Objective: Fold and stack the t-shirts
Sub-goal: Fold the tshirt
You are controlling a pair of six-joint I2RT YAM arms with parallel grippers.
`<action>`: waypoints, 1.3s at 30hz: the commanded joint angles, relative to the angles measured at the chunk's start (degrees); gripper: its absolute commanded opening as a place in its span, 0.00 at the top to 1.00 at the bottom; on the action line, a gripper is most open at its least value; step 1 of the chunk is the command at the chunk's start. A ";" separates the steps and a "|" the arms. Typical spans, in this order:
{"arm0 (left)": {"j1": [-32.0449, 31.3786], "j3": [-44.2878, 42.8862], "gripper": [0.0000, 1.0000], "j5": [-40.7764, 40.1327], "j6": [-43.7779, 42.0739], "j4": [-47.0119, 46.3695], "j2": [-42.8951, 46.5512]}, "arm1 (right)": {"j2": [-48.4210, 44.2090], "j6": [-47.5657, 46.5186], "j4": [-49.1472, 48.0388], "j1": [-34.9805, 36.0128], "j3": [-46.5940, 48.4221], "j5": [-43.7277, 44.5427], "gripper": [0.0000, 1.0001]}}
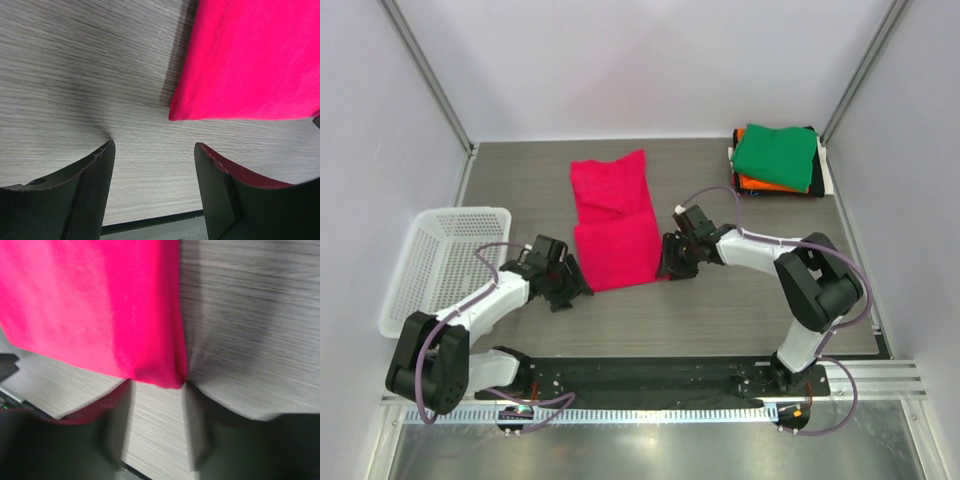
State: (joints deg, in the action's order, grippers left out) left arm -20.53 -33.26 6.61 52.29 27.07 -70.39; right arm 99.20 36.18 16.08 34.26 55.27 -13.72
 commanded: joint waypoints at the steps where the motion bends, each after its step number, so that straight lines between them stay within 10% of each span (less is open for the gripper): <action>1: -0.12 0.21 0.34 -0.11 0.88 -3.43 2.18 | -3.82 -0.94 -0.61 -0.07 -1.65 -0.08 0.43; 10: -0.21 -0.14 0.37 -0.28 0.97 -1.93 4.56 | -5.34 -2.25 0.62 -1.21 -1.13 0.44 0.37; 28: -0.12 5.48 0.46 -1.95 3.52 -11.16 1.66 | 0.47 -2.43 -3.77 -1.39 -2.79 -1.49 0.81; 39: -0.47 7.15 0.61 -2.75 4.92 -16.34 -1.24 | 1.17 -2.61 -4.21 -1.48 -3.32 -1.84 0.87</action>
State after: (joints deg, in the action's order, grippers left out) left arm -20.62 -27.51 5.45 56.95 13.41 -70.00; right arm 99.37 34.54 11.75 32.77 52.77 -16.03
